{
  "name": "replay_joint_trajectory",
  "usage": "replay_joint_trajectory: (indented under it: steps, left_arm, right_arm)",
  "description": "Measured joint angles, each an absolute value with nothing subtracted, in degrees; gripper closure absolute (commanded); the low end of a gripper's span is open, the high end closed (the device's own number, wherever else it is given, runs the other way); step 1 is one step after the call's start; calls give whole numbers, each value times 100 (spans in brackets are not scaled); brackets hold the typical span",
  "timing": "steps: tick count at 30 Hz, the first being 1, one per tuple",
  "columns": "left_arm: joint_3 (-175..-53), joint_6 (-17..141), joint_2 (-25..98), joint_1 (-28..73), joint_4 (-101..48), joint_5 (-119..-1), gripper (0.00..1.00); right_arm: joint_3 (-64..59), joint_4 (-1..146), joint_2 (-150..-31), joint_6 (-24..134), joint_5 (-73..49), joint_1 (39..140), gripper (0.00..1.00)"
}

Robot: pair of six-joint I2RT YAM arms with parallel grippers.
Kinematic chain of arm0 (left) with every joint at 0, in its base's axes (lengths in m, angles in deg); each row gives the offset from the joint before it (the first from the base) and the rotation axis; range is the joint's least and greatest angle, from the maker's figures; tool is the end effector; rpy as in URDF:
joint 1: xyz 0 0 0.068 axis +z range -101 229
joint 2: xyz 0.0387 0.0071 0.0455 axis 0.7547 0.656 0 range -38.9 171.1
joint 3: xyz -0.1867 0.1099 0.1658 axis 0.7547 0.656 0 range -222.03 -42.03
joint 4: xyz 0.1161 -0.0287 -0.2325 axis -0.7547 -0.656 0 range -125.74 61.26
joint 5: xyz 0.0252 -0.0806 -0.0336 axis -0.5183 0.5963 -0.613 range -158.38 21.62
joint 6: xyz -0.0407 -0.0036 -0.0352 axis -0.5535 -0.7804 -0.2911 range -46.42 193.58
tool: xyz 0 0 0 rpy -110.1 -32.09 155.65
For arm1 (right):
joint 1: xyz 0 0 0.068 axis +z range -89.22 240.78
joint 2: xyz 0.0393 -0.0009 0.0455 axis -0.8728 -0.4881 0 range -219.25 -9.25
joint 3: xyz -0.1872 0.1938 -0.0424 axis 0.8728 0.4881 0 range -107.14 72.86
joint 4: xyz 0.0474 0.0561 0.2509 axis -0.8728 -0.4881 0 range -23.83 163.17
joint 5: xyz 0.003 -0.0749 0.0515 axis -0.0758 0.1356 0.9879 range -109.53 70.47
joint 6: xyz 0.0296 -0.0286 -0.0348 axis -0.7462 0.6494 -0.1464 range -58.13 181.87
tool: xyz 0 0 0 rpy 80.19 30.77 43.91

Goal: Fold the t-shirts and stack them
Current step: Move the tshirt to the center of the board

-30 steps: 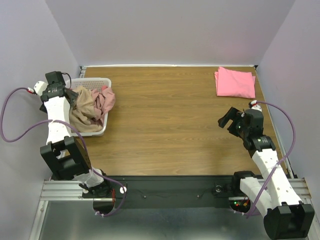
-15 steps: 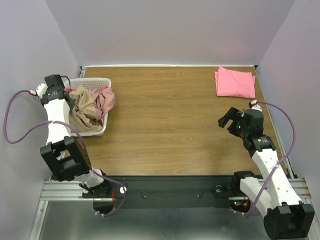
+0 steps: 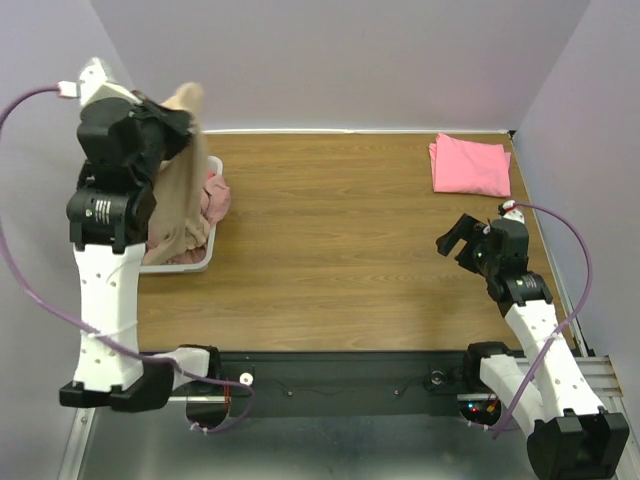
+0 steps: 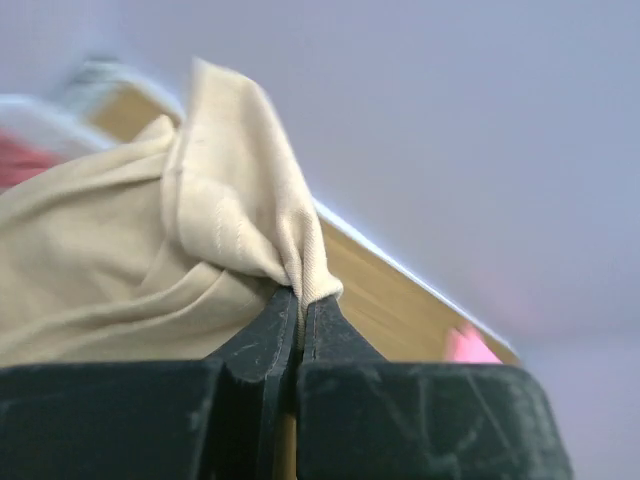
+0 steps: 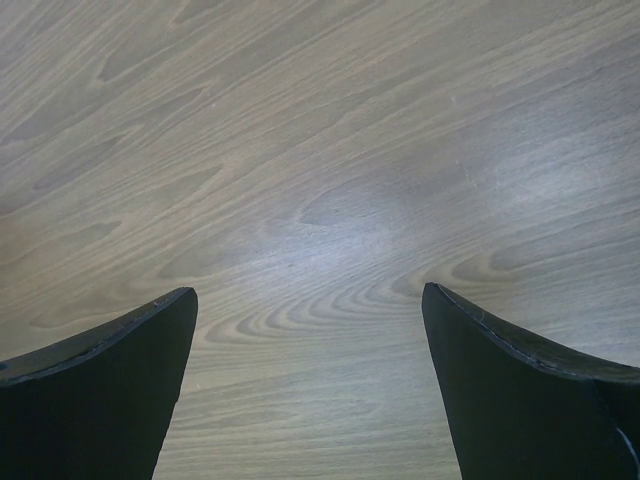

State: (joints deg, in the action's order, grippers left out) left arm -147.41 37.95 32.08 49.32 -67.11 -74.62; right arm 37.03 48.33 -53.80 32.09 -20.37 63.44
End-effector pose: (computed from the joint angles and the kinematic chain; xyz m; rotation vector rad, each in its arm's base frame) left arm 0.2114 0.0050 0.5434 -0.5895 1.5449 -0.3814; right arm 0.1743 0.0074 0.2603 0.5178 2.1103 0.3103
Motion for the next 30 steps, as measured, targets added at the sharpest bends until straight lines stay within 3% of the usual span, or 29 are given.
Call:
replay_joint_trajectory:
  steps: [6,13,18,24,25,26,28,30]
  left_arm:
    - [-15496,4037,3593,2123,-6282,-7307,100]
    - [-17397,4734,5787,-165,-5992,-6612,100]
    - [-17845,5006,6672,-808,-6053,-6328,100]
    - [-16280,5014,5794,-712,-5723,-7333,99]
    - [-16033,4955,5601,-683,-5699,-7501,81]
    - [-15526,4848,5226,-609,-5614,-7720,70]
    - [-14234,4466,4386,-318,-5225,-8063,24]
    - [-13039,4105,3715,202,-4916,-8092,15]
  right_arm:
    - [3703,4836,-5267,3207,-2033,6344,0]
    - [3703,4836,-5162,3207,-2044,6344,0]
    - [3703,4833,-5116,3202,-2105,6344,0]
    - [3703,4836,-5035,3202,-2181,6344,0]
    - [3703,4836,-5037,3202,-2181,6344,0]
    - [3703,4836,-5037,3200,-2181,6344,0]
    - [3703,4836,-5035,3202,-2177,6344,0]
    - [3703,4836,-5037,3205,-2175,6344,0]
